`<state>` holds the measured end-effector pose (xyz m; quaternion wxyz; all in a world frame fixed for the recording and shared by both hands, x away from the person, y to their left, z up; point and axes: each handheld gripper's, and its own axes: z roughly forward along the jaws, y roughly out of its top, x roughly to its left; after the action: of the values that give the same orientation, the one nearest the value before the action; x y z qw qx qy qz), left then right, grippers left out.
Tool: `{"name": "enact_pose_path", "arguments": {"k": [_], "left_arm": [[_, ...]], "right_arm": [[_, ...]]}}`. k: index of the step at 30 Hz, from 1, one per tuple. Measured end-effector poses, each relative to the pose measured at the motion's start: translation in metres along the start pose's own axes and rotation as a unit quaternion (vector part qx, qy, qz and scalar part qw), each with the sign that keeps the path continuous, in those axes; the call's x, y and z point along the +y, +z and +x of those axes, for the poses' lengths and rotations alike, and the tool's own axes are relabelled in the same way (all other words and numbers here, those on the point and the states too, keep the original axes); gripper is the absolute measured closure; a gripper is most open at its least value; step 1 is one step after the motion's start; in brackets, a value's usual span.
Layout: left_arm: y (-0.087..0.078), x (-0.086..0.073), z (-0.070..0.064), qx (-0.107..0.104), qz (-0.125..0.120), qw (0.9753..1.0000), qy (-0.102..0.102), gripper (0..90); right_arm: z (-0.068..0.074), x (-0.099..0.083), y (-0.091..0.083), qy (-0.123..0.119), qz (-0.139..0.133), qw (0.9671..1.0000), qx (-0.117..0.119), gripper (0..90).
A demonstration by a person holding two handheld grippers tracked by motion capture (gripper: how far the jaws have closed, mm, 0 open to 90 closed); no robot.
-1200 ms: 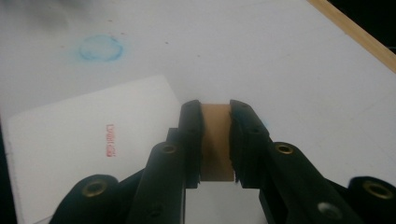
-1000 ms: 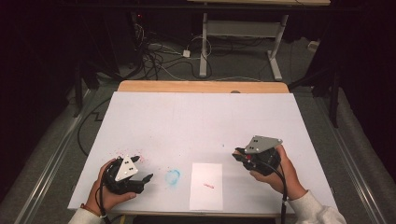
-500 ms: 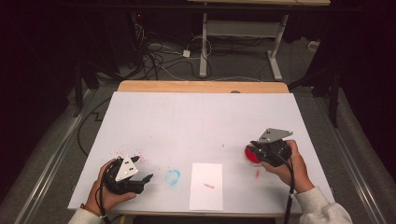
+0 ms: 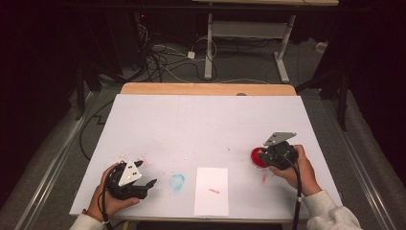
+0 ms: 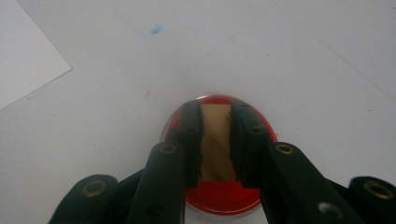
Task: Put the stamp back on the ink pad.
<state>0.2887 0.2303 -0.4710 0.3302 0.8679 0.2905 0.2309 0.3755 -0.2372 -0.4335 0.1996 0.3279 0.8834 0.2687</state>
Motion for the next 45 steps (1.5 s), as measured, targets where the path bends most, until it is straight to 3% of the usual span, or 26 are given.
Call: {"name": "enact_pose_path", "arguments": {"k": [8,23,26,35,45], "left_arm": [[0.001,0.000,0.000,0.001,0.000,1.0000,0.005,22.0],[0.001,0.000,0.000,0.001,0.002,1.0000,0.006,22.0],[0.001,0.000,0.000,0.001,0.001,1.0000,0.005,21.9],[0.000,0.000,0.001,0.001,0.001,1.0000,0.005,21.9],[0.001,0.000,0.000,0.001,0.001,1.0000,0.006,21.9]], "right_arm": [[-0.003,-0.003,0.009,0.006,0.017,0.9998,0.003,76.1],[-0.005,-0.005,0.011,0.019,0.013,0.9997,0.010,75.2],[-0.004,-0.004,0.010,0.017,0.011,0.9997,0.012,70.1],[-0.003,0.000,-0.004,0.017,-0.040,0.9991,0.000,60.1],[0.004,0.005,-0.020,0.002,-0.111,0.9935,-0.024,44.4]]}}
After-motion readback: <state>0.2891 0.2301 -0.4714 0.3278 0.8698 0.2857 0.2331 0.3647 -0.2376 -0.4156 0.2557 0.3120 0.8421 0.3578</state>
